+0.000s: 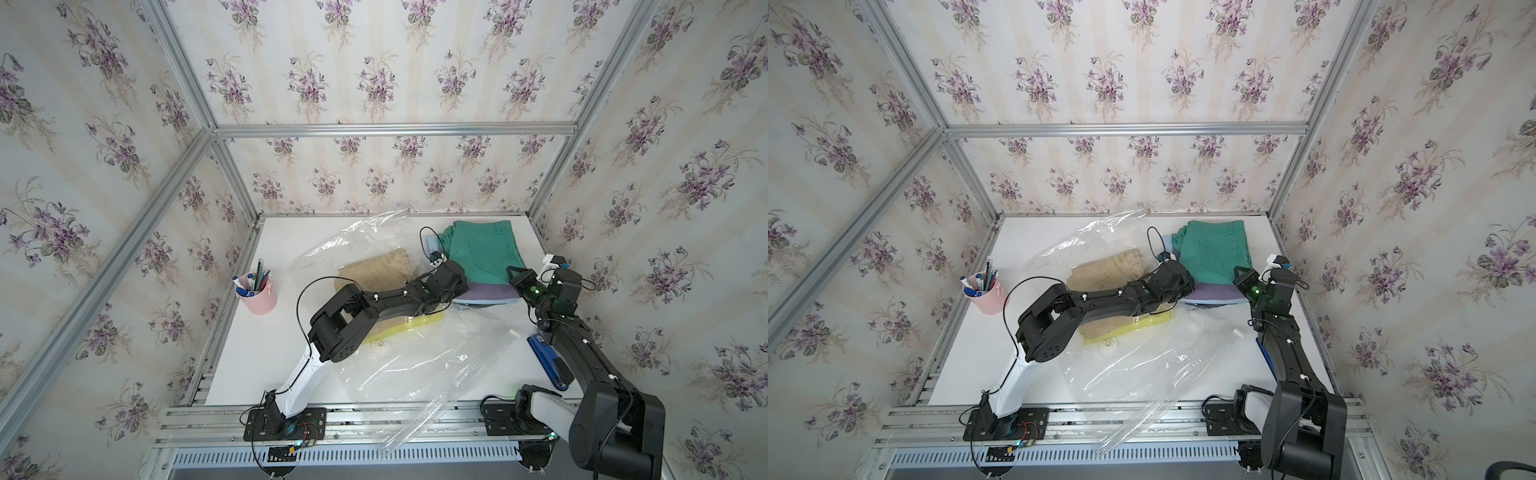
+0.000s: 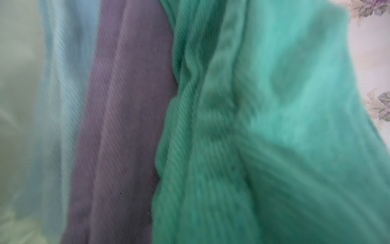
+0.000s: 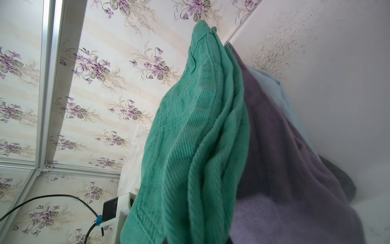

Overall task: Take the trousers out of the vacuum bag
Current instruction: Place the trousers at the center of the board.

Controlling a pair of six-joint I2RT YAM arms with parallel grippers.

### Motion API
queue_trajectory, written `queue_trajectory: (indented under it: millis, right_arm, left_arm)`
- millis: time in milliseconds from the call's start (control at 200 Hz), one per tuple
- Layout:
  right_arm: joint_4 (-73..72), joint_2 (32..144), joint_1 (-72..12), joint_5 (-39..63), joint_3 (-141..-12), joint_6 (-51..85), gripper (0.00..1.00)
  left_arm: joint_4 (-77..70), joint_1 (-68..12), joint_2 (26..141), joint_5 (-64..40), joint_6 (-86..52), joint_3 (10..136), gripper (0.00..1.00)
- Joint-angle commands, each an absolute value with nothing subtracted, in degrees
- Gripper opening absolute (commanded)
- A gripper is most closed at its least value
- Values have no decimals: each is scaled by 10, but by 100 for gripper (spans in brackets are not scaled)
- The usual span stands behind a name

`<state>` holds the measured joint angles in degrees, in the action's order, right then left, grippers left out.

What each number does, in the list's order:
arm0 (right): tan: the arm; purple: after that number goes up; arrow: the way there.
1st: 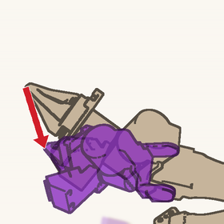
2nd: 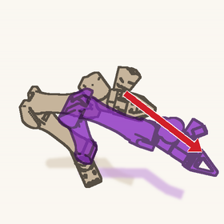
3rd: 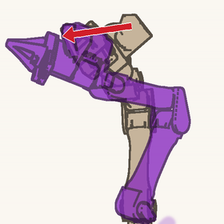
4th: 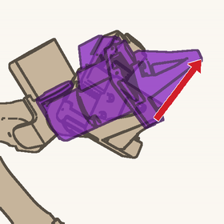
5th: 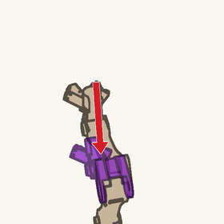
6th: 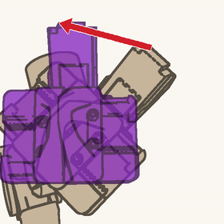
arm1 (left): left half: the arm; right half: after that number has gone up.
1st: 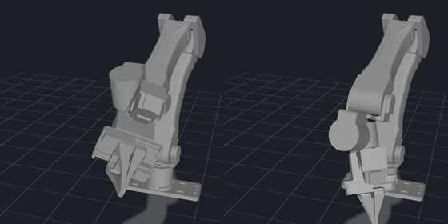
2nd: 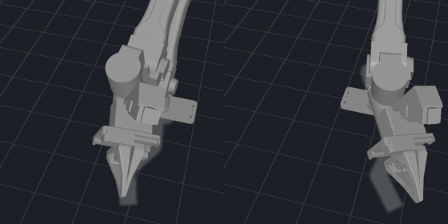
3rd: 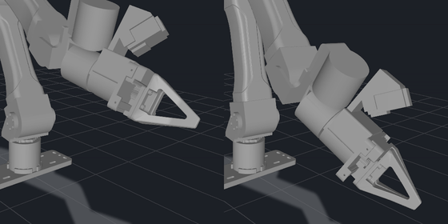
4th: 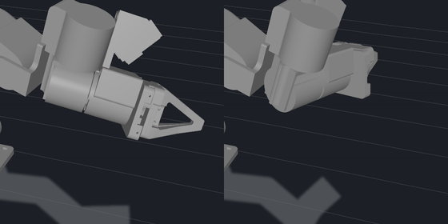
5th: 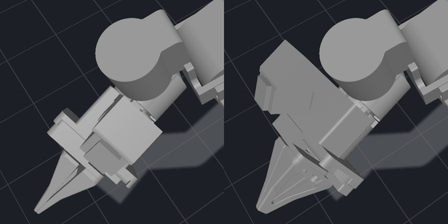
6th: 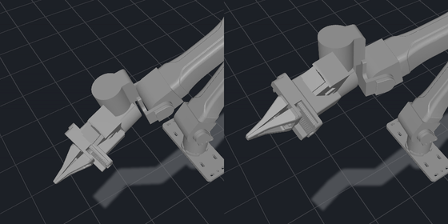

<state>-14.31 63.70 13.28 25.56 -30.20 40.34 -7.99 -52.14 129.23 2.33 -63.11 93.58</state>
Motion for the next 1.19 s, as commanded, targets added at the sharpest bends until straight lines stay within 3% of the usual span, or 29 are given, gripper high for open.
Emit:
queue_trajectory:
  millis: [0, 450, 654, 849, 924, 1064, 1094, 1119, 1184]
  right_arm:
    - [-160, 634, 134, 268, -300, 396, 0]
    - [-157, 633, 152, 281, -295, 385, 0]
    - [-150, 628, 169, 292, -290, 378, 0]
    - [-141, 623, 176, 300, -286, 371, 0]
    - [-128, 619, 177, 296, -287, 362, 0]
    - [-101, 615, 180, 286, -285, 344, 0]
    - [-96, 615, 180, 285, -283, 339, 0]
    - [-94, 616, 180, 285, -282, 337, 0]
    - [-93, 616, 181, 286, -276, 333, 0]
  left_arm:
    - [-111, -515, 1289, 62, -639, 941, 0]
    - [-74, -487, 1264, 147, -575, 951, 0]
    - [-52, -473, 1185, 188, -523, 866, 1]
    - [-14, -429, 1115, 108, -438, 834, 6]
    - [22, -415, 1111, 42, -394, 864, 13]
    - [96, -392, 1140, -113, -325, 943, 41]
    - [129, -389, 1155, -134, -322, 977, 41]
    - [140, -389, 1163, -173, -284, 990, 51]
    - [186, -389, 1188, -202, -244, 1035, 64]
